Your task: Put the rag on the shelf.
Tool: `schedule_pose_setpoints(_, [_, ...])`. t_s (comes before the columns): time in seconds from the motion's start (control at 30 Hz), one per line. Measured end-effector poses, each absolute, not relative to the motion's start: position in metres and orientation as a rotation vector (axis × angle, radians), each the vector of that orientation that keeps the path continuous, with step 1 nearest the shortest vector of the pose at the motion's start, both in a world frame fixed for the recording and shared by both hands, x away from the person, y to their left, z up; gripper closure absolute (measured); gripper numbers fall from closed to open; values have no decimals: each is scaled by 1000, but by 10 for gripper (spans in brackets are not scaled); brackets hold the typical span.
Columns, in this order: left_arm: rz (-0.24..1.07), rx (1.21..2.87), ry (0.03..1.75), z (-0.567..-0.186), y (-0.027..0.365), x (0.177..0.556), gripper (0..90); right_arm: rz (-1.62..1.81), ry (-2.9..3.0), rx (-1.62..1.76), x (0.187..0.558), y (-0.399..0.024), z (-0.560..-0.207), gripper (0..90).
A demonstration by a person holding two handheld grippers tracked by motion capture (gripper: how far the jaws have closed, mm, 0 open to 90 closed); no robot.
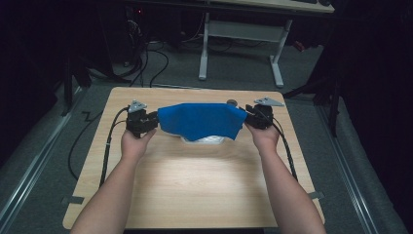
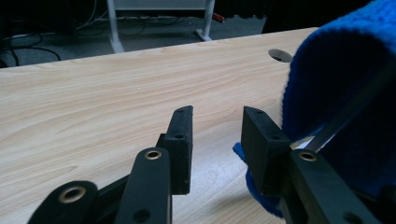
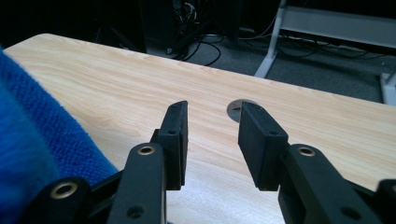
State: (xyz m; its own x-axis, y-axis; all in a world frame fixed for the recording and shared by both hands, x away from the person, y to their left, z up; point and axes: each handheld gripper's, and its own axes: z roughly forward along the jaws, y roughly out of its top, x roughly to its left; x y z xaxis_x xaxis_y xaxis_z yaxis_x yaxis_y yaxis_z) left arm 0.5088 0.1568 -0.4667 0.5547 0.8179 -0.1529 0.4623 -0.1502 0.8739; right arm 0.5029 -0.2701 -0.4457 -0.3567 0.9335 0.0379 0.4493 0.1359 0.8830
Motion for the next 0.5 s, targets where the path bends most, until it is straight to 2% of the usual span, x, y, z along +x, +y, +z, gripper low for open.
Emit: schedule_pose_setpoints(0.5, [507,1789,1075,-453,171,507,644,1132,1858,1310,497,-284,-435,604])
